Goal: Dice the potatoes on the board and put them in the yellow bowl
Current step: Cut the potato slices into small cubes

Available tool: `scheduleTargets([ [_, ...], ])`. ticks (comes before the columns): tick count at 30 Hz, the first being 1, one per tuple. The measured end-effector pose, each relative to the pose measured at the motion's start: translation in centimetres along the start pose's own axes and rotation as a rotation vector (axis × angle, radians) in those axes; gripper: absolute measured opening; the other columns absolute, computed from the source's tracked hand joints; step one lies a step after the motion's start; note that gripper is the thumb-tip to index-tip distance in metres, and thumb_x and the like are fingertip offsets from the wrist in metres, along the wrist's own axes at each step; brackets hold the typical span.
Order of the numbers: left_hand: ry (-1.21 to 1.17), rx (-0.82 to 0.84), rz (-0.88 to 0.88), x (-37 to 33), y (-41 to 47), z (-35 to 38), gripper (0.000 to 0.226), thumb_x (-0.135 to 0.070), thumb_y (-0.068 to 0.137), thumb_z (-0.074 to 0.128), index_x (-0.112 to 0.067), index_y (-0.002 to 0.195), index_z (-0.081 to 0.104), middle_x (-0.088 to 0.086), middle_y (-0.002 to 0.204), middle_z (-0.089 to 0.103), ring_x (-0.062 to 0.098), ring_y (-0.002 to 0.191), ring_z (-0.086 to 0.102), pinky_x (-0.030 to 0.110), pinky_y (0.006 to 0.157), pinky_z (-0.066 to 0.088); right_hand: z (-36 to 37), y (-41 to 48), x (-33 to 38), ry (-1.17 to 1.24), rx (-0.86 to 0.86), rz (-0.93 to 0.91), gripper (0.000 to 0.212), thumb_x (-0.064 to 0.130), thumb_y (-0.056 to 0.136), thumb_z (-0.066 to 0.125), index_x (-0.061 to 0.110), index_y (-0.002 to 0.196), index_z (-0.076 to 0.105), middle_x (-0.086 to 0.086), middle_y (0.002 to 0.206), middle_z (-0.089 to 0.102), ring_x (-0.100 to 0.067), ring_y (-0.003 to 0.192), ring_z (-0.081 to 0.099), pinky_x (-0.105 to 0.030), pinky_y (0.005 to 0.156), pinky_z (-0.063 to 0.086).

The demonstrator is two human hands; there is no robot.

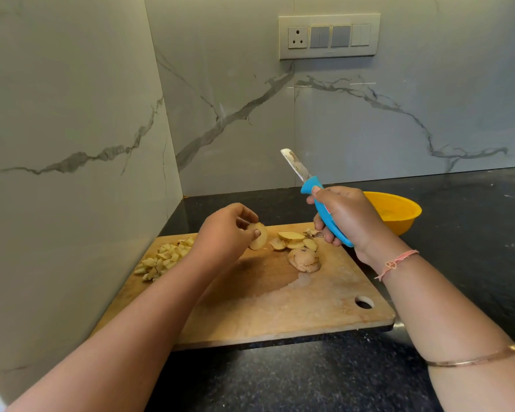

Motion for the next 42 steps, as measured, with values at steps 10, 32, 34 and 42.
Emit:
scheduleTargets([
  [10,0.345,0.109,0.026,-0.1,-1.8,0.1,0.038,-0.029,0.092,0.06,-0.023,0.129,0.057,-0.003,0.12,0.063,0.012,0.1,0.058,0.025,0.087,0.051,3.5,-1.4,-1.5,-0.17,0.382,0.2,0.03,0.036,0.101,0.039,0.007,0.105,0.049,-0.014,0.073,0.068,-0.019,0.052,0.064,-0.024,0.047,0.052],
  [32,0.484,0.207,-0.05,1.4,-2.2,1.3,0.056,-0.055,0.086,0.058,-0.032,0.136,0.045,-0.007,0.134,0.055,0.021,0.129,0.043,0.056,0.109,0.024,3.6,-2.9,-0.6,-0.336,0.27,0.111,0.022,0.028,0.099,0.044,0.009,0.104,0.054,-0.013,0.079,0.068,-0.025,0.065,0.068,-0.032,0.058,0.056],
  [34,0.484,0.212,-0.056,1.4,-2.3,1.2,0.055,-0.052,0.088,0.058,-0.031,0.137,0.043,-0.007,0.134,0.054,0.022,0.13,0.042,0.058,0.11,0.023,3.9,-3.3,-0.4,-0.377,0.276,0.12,0.023,0.026,0.1,0.043,0.008,0.112,0.051,-0.012,0.074,0.065,-0.019,0.053,0.062,-0.025,0.049,0.052],
  [42,0.289,0.211,-0.106,2.6,-1.7,0.4,0.057,-0.036,0.087,0.064,-0.037,0.137,0.036,-0.011,0.125,0.059,0.023,0.133,0.038,0.058,0.11,0.019,4.2,-6.4,0.4,-0.655,0.181,-0.025,0.039,0.028,0.098,0.044,0.024,0.137,0.044,0.003,0.075,0.055,-0.009,0.058,0.051,-0.017,0.043,0.036],
])
Point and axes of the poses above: each hand's wrist, its own y-axis towards the middle knuckle, its own z-axis out of the palm, x = y × z, the point moved 6 cm from there along y, towards the middle knuckle
